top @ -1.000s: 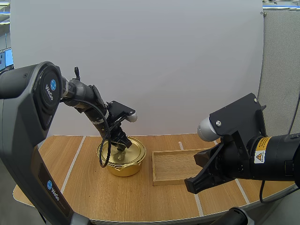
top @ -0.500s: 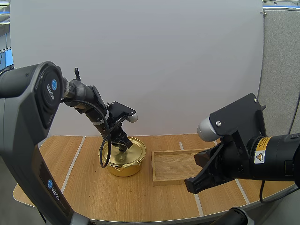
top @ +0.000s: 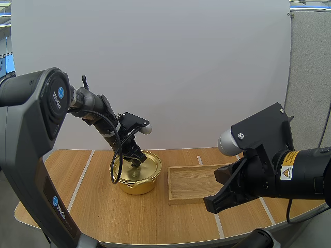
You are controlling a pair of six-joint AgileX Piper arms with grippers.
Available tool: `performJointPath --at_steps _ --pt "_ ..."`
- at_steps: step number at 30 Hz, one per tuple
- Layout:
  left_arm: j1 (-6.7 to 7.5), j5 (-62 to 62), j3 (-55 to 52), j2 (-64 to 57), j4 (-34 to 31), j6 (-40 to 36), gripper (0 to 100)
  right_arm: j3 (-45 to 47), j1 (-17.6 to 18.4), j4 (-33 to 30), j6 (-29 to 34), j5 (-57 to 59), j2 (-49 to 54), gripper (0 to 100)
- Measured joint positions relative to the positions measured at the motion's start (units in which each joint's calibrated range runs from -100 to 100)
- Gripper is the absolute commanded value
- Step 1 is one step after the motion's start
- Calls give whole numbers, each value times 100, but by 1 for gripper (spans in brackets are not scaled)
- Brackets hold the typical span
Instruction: Open the pot, put the pineapple inside, and close it
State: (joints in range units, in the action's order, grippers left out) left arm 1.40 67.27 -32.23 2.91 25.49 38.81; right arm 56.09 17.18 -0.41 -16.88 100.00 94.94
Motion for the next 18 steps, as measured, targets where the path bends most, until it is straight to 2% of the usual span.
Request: performJointPath --at_steps 1,12,18 --pt "0 92 0 13 20 0 100 0 0 0 0 0 0 0" --pt "0 686 -44 -750 -33 0 100 0 0 0 0 0 0 0" --pt "0 1563 474 -1637 -175 -143 100 0 0 0 0 0 0 0"
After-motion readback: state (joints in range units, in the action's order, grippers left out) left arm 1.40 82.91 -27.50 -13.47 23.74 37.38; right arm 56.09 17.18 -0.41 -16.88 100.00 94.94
